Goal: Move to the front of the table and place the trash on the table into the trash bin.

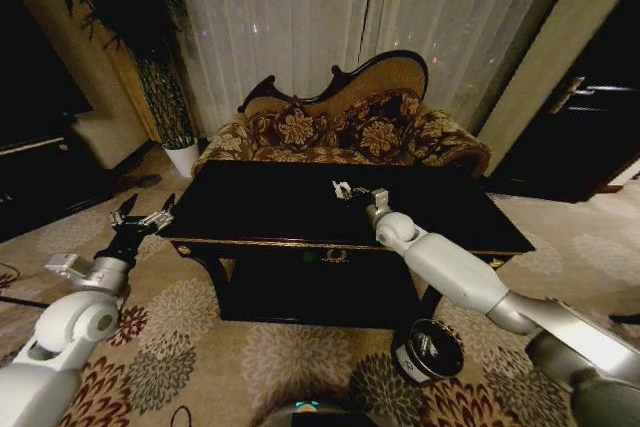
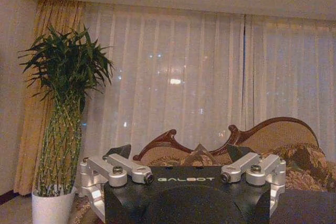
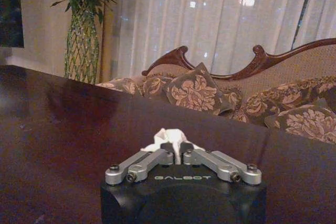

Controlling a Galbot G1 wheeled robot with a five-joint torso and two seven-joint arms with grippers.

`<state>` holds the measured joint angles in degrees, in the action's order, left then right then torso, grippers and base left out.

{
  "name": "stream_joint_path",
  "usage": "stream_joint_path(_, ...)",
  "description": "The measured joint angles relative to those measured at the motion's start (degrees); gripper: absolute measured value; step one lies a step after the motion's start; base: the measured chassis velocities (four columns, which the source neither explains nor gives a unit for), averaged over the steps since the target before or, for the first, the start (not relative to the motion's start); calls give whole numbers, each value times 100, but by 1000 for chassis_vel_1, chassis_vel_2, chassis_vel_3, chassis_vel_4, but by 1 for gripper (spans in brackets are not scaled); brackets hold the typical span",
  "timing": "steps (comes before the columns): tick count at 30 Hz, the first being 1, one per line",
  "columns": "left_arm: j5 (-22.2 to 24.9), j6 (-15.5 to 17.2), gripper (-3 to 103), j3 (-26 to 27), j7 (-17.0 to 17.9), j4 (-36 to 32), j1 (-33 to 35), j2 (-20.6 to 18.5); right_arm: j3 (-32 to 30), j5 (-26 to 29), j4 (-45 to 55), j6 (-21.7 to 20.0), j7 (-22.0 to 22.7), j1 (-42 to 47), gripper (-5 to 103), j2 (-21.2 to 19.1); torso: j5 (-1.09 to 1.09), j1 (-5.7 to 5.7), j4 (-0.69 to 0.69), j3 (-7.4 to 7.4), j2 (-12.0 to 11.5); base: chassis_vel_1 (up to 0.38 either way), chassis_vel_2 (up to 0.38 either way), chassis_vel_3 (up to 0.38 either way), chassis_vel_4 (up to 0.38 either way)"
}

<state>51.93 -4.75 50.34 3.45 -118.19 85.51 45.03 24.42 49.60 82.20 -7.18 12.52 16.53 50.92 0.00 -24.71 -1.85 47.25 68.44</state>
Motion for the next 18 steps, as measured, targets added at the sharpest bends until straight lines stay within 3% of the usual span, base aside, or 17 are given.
stream_joint_path(12,0,0,100,0,0,0,0,0,-437,5,414,-24,110,567,1,-193,1,0,0,0,-1,0,0,0,0)
stream_joint_path(18,0,0,100,0,1,0,0,0,-920,54,815,-54,133,1008,1,-535,1,0,1,0,-1,0,0,0,0)
